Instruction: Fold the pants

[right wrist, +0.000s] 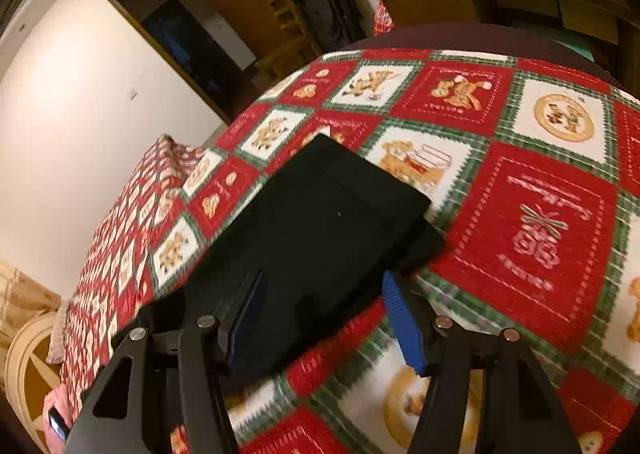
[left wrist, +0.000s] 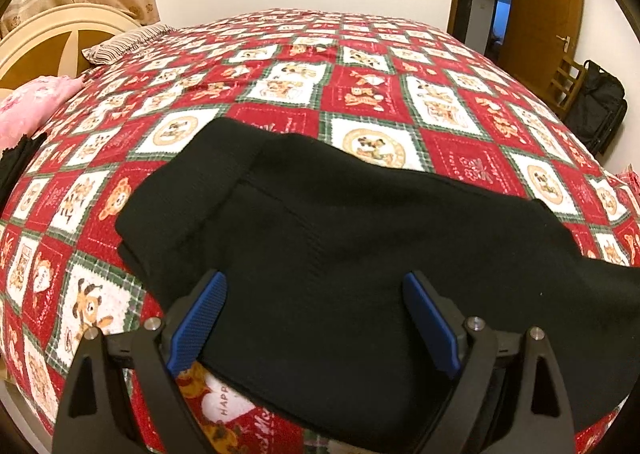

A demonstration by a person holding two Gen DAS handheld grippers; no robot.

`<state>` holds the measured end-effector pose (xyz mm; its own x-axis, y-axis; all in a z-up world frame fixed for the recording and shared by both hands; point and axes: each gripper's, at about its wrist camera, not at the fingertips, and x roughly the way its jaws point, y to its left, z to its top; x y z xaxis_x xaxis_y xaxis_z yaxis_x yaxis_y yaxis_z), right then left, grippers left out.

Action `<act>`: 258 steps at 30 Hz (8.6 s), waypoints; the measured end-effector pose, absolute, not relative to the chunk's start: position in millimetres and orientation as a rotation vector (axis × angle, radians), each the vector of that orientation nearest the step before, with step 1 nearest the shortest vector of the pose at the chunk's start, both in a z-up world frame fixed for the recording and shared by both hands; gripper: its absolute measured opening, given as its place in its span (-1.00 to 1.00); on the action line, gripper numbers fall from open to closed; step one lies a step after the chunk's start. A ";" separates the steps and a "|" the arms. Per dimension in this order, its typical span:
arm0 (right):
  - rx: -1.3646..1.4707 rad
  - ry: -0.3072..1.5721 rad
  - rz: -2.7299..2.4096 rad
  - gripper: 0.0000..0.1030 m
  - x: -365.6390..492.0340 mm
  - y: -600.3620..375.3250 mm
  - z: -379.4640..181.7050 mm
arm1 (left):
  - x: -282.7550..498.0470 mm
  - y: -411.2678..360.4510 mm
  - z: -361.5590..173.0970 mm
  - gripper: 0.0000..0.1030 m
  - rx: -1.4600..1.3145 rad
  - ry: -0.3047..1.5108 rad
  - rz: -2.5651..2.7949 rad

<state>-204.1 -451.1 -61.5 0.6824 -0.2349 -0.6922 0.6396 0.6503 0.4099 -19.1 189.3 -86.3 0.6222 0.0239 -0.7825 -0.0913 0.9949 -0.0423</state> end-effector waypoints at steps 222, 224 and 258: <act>0.466 0.625 0.031 -0.54 -105.3 -232.7 -23.4 | -29.9 262.6 -38.4 -0.61 -0.450 0.681 0.046; 0.490 0.613 -0.022 -0.54 -115.6 -253.4 -21.2 | -28.5 242.0 -18.5 -0.61 -0.408 0.652 -0.027; 0.625 0.588 -0.126 0.10 -177.5 -323.8 -20.9 | -130.9 -91.3 -8.0 0.54 0.318 0.620 -1.012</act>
<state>-177.5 -323.8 -20.9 0.8303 0.0622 -0.5538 0.2829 0.8091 0.5150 -130.9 -91.3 -8.0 0.3802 -0.6893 -0.6168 0.8628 0.5046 -0.0321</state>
